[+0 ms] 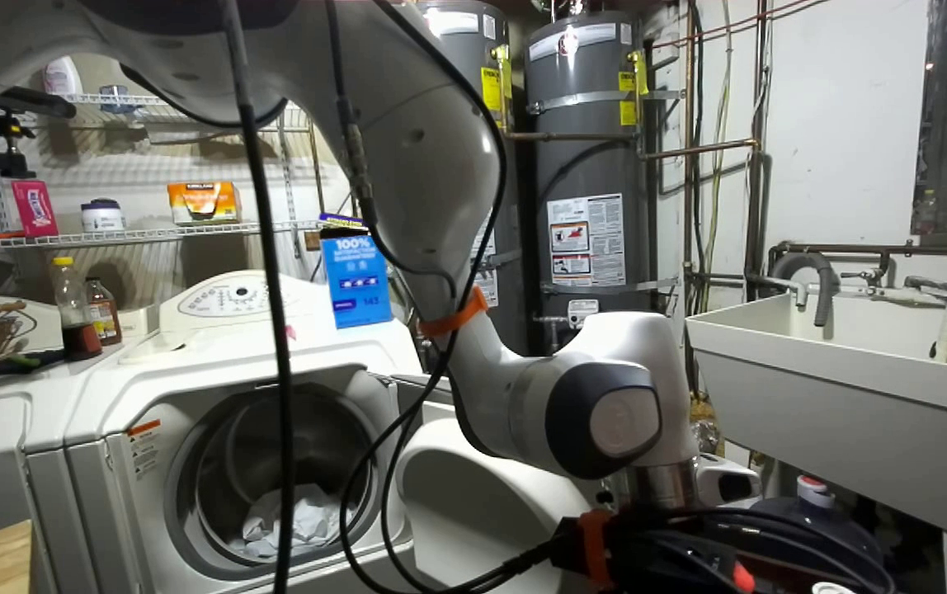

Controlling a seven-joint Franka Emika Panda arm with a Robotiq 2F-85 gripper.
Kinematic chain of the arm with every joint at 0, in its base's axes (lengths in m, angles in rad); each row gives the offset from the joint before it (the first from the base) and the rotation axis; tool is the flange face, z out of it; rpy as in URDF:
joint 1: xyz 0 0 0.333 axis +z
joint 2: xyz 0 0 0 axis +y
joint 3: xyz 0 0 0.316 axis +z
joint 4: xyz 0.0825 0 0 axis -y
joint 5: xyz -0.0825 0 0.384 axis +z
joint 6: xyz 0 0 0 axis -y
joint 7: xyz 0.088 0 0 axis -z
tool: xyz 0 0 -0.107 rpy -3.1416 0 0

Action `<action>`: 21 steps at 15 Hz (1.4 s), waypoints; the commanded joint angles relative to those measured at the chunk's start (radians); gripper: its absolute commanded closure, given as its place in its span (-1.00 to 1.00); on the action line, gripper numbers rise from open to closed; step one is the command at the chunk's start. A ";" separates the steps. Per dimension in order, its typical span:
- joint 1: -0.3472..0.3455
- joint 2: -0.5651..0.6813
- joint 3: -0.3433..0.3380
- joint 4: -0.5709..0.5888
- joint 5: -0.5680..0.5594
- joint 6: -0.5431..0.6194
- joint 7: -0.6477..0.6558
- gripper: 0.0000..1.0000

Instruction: Pick up the blue spoon from the table and put it on top of the washing machine on the right.

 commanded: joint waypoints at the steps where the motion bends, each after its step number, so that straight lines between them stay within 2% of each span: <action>1: -0.014 -0.013 0.016 0.001 0.018 -0.001 -0.049 0.34; 7: -0.019 -0.010 0.025 0.006 0.021 -0.005 -0.073 0.46; 10: -0.021 0.000 0.027 0.018 0.024 -0.015 -0.076 0.60; 11: -0.024 0.004 0.031 0.022 0.027 -0.021 -0.078 0.58; 12: -0.024 0.008 0.031 0.026 0.028 -0.027 -0.077 0.67; 21: -0.018 0.034 0.021 0.053 0.029 -0.046 -0.060 0.63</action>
